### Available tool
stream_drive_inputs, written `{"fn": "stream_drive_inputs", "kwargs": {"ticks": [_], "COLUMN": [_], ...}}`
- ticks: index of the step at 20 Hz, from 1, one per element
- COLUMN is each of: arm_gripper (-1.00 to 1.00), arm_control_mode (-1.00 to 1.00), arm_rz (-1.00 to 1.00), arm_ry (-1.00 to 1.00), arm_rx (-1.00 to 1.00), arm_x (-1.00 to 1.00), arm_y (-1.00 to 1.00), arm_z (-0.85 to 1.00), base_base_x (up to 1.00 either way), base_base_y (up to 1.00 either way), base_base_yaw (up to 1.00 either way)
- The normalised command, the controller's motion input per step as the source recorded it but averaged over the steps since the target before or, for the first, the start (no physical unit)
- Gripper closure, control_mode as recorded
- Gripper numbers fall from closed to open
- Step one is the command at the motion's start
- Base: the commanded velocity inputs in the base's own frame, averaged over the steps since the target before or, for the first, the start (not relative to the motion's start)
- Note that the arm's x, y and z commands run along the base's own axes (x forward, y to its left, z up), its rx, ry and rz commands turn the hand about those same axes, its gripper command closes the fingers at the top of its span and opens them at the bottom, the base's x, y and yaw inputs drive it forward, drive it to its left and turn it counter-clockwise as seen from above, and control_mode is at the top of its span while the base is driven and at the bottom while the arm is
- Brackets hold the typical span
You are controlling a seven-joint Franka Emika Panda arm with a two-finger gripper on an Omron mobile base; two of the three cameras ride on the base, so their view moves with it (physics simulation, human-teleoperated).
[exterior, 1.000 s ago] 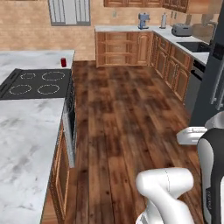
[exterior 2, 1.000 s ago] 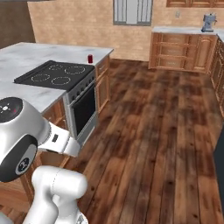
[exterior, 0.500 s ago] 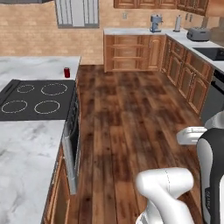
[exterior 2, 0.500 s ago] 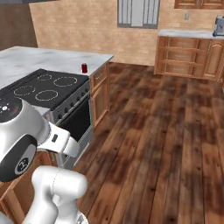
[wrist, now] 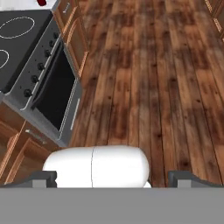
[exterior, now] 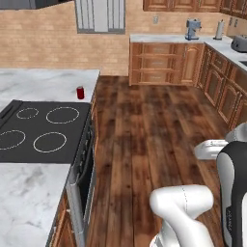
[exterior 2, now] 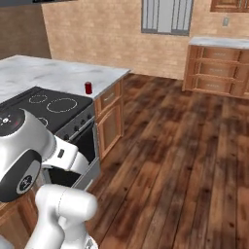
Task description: Four empty soda cans are scattered around the kitchen. Gather all the cans and cluster them next to the stove for recycling.
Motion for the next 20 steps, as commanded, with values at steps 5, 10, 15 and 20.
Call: {"fn": "stream_drive_inputs", "kwargs": {"ticks": [5, 10, 15, 20], "arm_gripper": [-1.0, -1.0, -1.0, -1.0], "arm_control_mode": [1.0, 1.0, 1.0, 1.0], "arm_rz": [0.0, 0.0, 0.0, 0.0], "arm_ry": [0.0, 0.0, 0.0, 0.0], "arm_rx": [0.0, 0.0, 0.0, 0.0], "arm_x": [0.0, 0.0, 0.0, 0.0], "arm_y": [0.0, 0.0, 0.0, 0.0], "arm_z": [0.0, 0.0, 0.0, 0.0], "base_base_x": [0.71, 0.66, 0.66, 0.31], "base_base_y": [-0.24, -0.25, -0.21, -0.21], "base_base_yaw": [0.13, 0.13, 0.11, 0.09]}}
